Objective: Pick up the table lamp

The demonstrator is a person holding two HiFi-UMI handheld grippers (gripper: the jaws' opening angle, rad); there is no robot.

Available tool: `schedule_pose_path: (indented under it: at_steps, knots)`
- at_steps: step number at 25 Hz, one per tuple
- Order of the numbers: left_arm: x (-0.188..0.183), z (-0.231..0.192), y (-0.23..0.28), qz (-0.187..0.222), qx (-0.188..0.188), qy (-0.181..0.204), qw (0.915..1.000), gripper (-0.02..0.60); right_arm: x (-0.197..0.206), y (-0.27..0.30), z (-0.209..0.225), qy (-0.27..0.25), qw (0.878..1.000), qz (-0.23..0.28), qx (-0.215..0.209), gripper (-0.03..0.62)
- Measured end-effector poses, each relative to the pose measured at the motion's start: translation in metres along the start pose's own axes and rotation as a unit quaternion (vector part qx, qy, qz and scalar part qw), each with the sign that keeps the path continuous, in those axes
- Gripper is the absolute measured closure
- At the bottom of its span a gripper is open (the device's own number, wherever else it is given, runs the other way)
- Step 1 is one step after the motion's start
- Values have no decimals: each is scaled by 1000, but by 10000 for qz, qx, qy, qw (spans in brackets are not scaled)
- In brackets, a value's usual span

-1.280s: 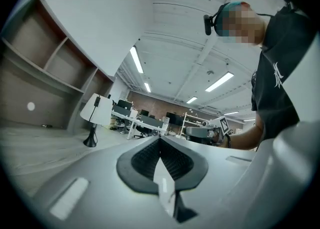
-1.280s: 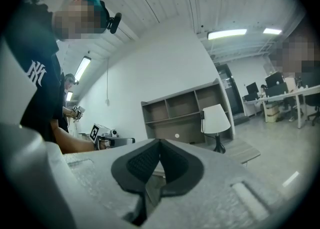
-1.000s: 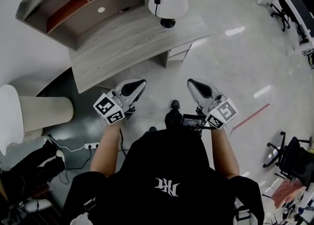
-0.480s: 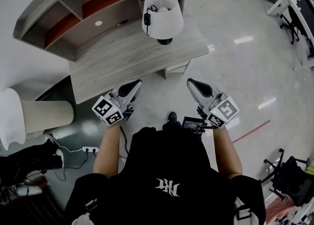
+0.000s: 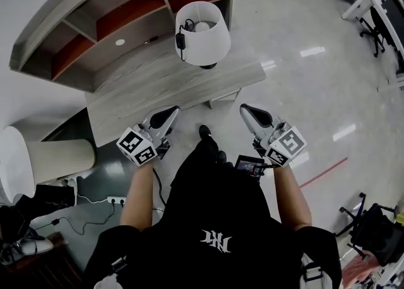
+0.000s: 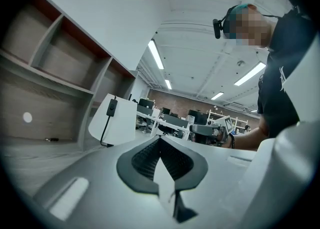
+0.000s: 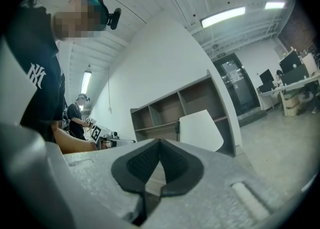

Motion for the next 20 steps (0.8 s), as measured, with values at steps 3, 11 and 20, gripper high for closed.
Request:
schedule_pose_path:
  at_steps: [3,11,20]
  knots:
    - [-8,-14,9,-73,-8,1,10000,580,4,11,12,31,9999,-100,41,591]
    - [-26,-72,40,-254,-53,-370,9990,580,8,48,72,293,9989,-221,284,591]
    - [-47,-145,70,-326,-82,-787,9963,580,-4,95,141,505,9970,-137,562,591]
Point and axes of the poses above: the fingertips, and each gripper's own axes: y forward along the fingers, z to its right, x out of its underside, the point moved 5 cm from there along -y, backward along the fingers, and after that the axes turned 12 degrees about -y, right-handed, at the moved point
